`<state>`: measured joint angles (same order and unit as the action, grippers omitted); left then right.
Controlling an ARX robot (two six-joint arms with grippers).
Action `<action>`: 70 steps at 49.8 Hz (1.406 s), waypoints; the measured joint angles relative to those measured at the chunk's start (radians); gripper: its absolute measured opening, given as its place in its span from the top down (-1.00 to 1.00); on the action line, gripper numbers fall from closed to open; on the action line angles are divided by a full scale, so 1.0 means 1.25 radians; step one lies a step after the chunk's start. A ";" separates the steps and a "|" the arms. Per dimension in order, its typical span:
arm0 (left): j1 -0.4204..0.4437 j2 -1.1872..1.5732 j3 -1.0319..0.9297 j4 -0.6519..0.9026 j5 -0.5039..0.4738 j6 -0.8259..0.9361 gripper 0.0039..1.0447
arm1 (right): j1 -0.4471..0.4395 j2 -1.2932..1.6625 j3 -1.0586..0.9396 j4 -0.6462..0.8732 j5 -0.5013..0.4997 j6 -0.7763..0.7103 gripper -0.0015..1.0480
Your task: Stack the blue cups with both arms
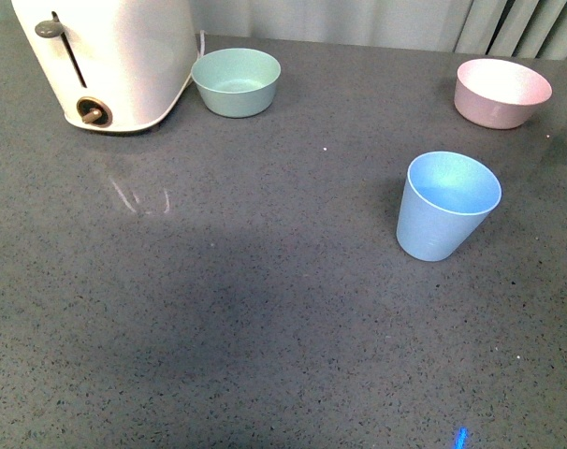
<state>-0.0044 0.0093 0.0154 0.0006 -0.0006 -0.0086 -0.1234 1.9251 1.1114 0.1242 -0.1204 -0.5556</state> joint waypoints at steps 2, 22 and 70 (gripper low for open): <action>0.000 0.000 0.000 0.000 0.000 0.000 -0.84 | -0.001 -0.032 -0.005 -0.024 -0.023 -0.002 0.97; 0.000 0.000 0.000 0.000 0.000 0.000 -0.84 | 0.138 -0.321 -0.109 -0.223 -0.231 -0.037 0.97; 0.000 0.000 0.000 0.000 0.000 0.000 -0.84 | 0.281 -0.322 -0.203 -0.229 -0.170 -0.045 0.54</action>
<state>-0.0044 0.0093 0.0154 0.0006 -0.0006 -0.0086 0.2283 1.5227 0.8577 -0.1627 -0.3328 -0.6113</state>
